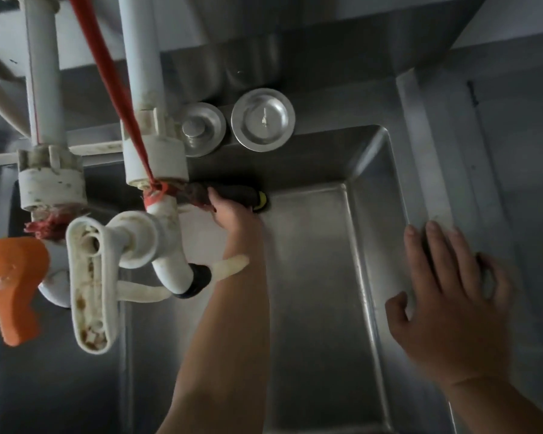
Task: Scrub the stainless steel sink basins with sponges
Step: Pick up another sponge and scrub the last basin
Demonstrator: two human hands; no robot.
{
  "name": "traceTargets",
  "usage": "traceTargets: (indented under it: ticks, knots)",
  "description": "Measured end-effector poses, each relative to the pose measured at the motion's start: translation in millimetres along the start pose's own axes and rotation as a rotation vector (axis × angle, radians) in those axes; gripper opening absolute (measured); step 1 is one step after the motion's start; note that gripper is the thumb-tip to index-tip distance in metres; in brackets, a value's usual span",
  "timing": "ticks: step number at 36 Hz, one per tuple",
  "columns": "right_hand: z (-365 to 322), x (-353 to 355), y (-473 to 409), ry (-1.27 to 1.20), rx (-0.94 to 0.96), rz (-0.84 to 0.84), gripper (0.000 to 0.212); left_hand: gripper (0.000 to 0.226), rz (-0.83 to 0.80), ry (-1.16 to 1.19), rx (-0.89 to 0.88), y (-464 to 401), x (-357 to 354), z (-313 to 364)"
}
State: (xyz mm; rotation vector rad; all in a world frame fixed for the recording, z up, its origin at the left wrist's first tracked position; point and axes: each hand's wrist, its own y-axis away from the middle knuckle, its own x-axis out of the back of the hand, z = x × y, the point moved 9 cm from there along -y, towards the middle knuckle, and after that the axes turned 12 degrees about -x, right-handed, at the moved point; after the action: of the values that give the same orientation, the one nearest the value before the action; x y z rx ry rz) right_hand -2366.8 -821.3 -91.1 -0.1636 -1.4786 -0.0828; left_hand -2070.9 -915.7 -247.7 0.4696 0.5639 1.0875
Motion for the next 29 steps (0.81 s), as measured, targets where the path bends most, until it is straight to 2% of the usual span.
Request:
traceTargets:
  ticks: [2, 4, 7, 11, 16, 19, 21, 23, 25, 26, 27, 29]
  knots:
    - [-0.4, 0.6, -0.2, 0.013, 0.005, 0.011, 0.083, 0.046, -0.010, 0.041, -0.008, 5.6, -12.3, -21.1]
    - [-1.4, 1.1, -0.8, 0.025, 0.013, 0.010, 0.082, 0.043, -0.083, -0.008, -0.057, 20.5, -22.2, -48.6]
    - [-1.7, 1.2, -1.1, 0.026, 0.008, 0.009, 0.082, 0.036, -0.264, -0.068, -0.102, 54.2, -44.1, -88.7]
    - [-1.4, -0.5, -1.5, 0.029, 0.009, -0.010, 0.083, 0.027, -0.489, -0.150, -0.027, 90.3, -69.5, -129.3]
    - [0.3, -3.2, -0.8, 0.033, 0.016, -0.041, 0.084, 0.030, -0.666, -0.261, -0.045, 105.8, -69.9, -117.7]
    - [0.4, -3.4, -0.2, 0.033, 0.018, -0.056, 0.082, 0.030, -0.615, -0.257, -0.161, 104.0, -54.1, -87.4]
    - [0.6, -3.9, -0.7, 0.041, 0.020, -0.072, 0.079, 0.035, -0.598, -0.316, -0.307, 102.6, -43.7, -65.0]
    - [0.7, -3.8, -1.5, 0.041, 0.013, -0.078, 0.076, 0.044, -0.656, -0.502, -0.574, 106.1, -40.5, -45.2]
    - [0.0, -2.5, -2.2, 0.033, 0.010, -0.068, 0.076, 0.050, -0.760, -0.847, -0.921, 112.5, -53.1, -42.6]
    - [-0.5, -2.3, -2.2, 0.030, 0.010, -0.062, 0.078, 0.052, -0.815, -1.016, -0.988, 111.9, -60.8, -54.9]
    - [-0.5, -2.3, -1.8, 0.029, 0.011, -0.058, 0.080, 0.053, -0.869, -1.170, -0.970, 107.0, -66.7, -73.3]
    - [-0.2, -3.1, -0.9, 0.029, 0.014, -0.065, 0.085, 0.053, -0.987, -1.430, -0.818, 94.2, -69.0, -116.5]
